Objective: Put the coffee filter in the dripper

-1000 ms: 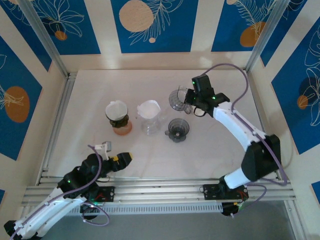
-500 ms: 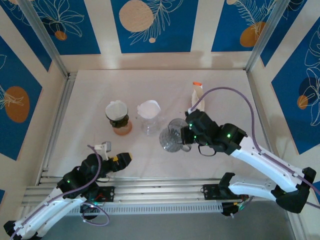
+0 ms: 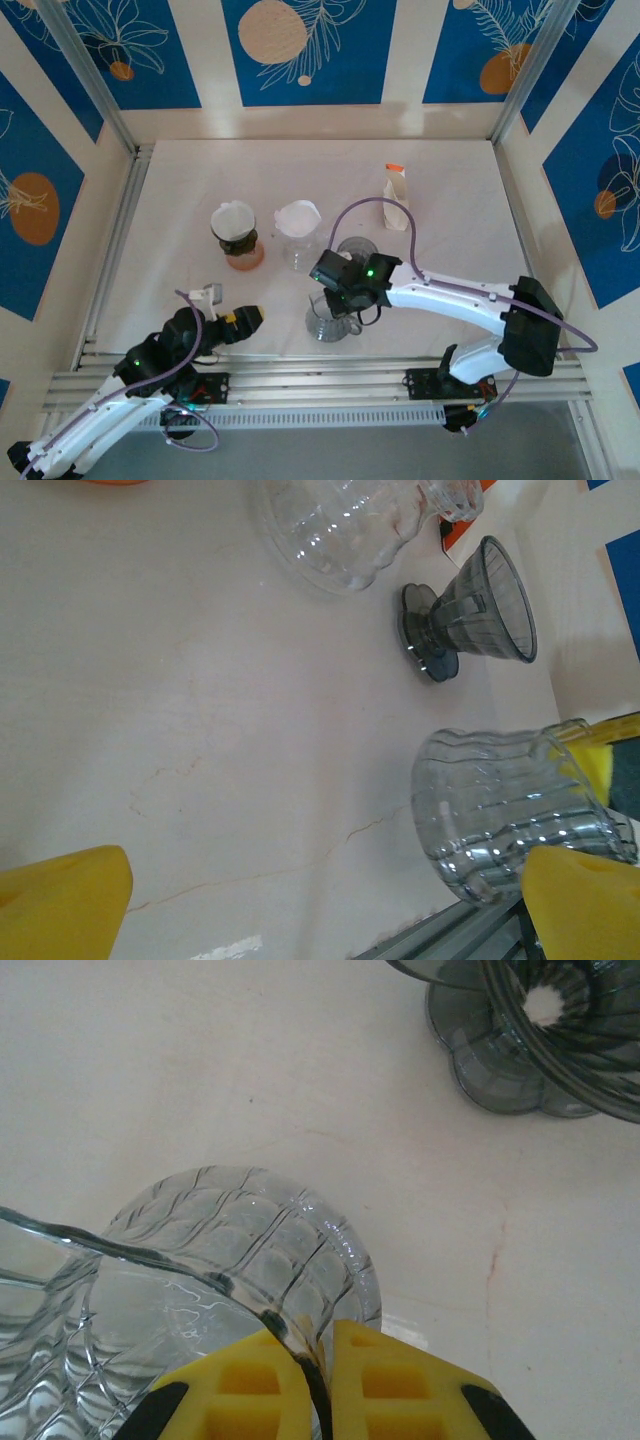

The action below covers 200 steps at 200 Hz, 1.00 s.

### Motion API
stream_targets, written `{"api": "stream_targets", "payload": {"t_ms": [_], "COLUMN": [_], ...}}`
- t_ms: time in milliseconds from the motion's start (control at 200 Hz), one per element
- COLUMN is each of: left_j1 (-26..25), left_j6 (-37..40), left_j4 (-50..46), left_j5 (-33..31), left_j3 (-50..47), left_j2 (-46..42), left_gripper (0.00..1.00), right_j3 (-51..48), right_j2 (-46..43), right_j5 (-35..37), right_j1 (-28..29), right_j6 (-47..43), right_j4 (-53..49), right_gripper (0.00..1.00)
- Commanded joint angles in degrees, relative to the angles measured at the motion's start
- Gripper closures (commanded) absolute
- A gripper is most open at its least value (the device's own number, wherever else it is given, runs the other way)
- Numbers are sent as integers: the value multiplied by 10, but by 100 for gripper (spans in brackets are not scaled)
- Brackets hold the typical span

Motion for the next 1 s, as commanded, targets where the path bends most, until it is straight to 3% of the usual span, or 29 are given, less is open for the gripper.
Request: {"api": "stream_targets", "payload": {"t_ms": [0, 255, 420, 560, 660, 750, 865, 995], "left_j1": [-4, -5, -4, -4, -4, -4, -5, -4], "left_j6": [4, 3, 0, -2, -2, -3, -5, -7], "left_j4": [-8, -4, -1, 2, 3, 3, 2, -1], "left_j5": [-4, -3, 0, 1, 2, 1, 2, 0], "left_j3": [9, 1, -3, -4, -4, -4, -5, -4], "left_j2": [-5, -5, -5, -5, -4, -4, -5, -5], "left_gripper": [0, 0, 0, 0, 0, 0, 0, 0], "right_j3": [-4, -23, -26, -14, -11, -10, -13, 8], "right_j2": [20, 32, 1, -50, -90, -99, -77, -30], "right_j5": [11, 34, 39, 70, 56, 20, -41, -52], "right_j1": [8, 19, 20, 5, -46, -126, -231, -284], "right_j6": [14, 24, 24, 20, 3, -8, -35, -62], "right_j4": [23, 24, 19, -14, -11, -3, 35, 67], "right_gripper": [91, 81, 56, 45, 40, 37, 37, 37]}}
